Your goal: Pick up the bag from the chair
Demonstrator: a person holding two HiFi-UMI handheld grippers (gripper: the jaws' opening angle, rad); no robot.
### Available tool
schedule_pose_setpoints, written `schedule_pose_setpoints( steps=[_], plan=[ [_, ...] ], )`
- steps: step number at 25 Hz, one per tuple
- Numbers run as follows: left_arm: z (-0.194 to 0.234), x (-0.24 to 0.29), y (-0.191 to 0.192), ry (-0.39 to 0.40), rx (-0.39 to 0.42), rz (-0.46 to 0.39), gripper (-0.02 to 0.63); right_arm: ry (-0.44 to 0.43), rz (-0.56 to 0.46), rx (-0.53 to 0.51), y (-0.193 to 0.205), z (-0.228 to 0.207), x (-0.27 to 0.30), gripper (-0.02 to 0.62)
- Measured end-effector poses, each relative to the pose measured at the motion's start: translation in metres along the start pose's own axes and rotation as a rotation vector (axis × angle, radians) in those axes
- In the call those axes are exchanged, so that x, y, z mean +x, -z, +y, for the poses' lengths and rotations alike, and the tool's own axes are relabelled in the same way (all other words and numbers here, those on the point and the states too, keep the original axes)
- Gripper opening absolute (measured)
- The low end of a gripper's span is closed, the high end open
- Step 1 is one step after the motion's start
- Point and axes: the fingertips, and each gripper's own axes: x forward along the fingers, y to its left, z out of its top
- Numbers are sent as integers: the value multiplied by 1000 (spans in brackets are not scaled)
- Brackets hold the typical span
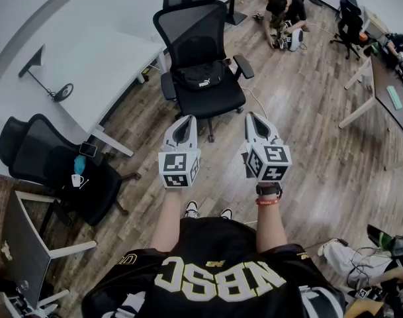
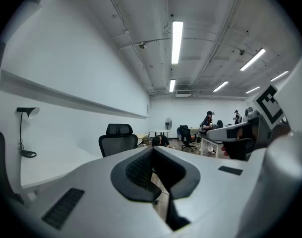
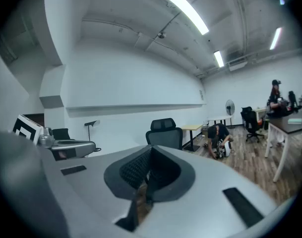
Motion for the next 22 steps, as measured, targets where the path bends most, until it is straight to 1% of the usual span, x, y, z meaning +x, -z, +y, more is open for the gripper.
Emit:
schedule_pose_setpoints(
  steps=[3,5,7,12,17,20,22],
  plan=[
    [-19,5,0,3,12,-4,12,-22,4,46,7,-16,-5,9],
    [-32,3,4,11,21,1,12,-16,14,77,19,-26,-11,9],
    [-36,5,10,3,20,12,12,-10,20,97,28,-31,-11,9],
    [-27,20,24,-10,17,36,12,-36,40,64,39,-23,8,9],
    [-12,69,35,13,5,41,12,-33,50,36,36,-38,55,10],
    [12,117,36,20,-1,35,12,-42,65,-2,30,-46,104,14],
    [33,152,33,3,-3,28,14,-54,74,-32,20,-52,141,17]
  ],
)
